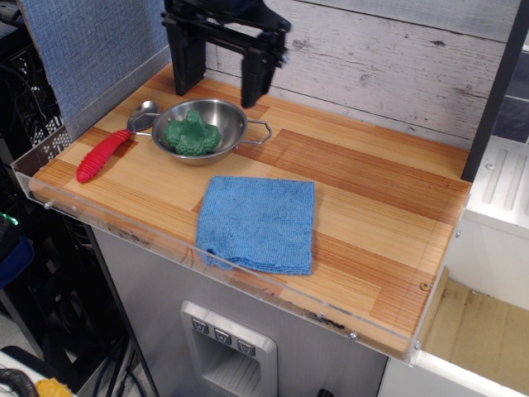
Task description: Move green peper into pot
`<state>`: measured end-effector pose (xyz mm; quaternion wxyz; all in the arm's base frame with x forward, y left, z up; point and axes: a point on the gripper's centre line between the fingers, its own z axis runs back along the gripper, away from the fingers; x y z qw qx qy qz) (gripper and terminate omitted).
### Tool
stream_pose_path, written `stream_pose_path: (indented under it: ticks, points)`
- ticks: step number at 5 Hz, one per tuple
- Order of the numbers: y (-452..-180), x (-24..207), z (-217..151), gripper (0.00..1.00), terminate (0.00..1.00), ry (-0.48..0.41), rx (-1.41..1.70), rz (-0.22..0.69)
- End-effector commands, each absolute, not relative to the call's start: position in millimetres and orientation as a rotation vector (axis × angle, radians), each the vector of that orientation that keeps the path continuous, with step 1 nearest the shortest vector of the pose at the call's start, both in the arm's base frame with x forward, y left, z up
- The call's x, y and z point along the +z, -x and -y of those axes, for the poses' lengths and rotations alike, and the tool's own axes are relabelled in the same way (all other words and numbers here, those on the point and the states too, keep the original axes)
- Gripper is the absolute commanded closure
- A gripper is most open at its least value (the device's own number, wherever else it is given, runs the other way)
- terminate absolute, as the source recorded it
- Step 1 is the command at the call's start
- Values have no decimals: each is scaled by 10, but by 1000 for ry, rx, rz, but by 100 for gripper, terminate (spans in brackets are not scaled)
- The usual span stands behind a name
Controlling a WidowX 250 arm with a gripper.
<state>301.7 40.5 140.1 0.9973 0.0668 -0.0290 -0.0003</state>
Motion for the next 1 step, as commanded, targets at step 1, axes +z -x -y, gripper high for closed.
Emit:
stream_pose_path:
  ticks: [1]
  points:
    - [-2999,1522,-457,0,100,-142,15,96]
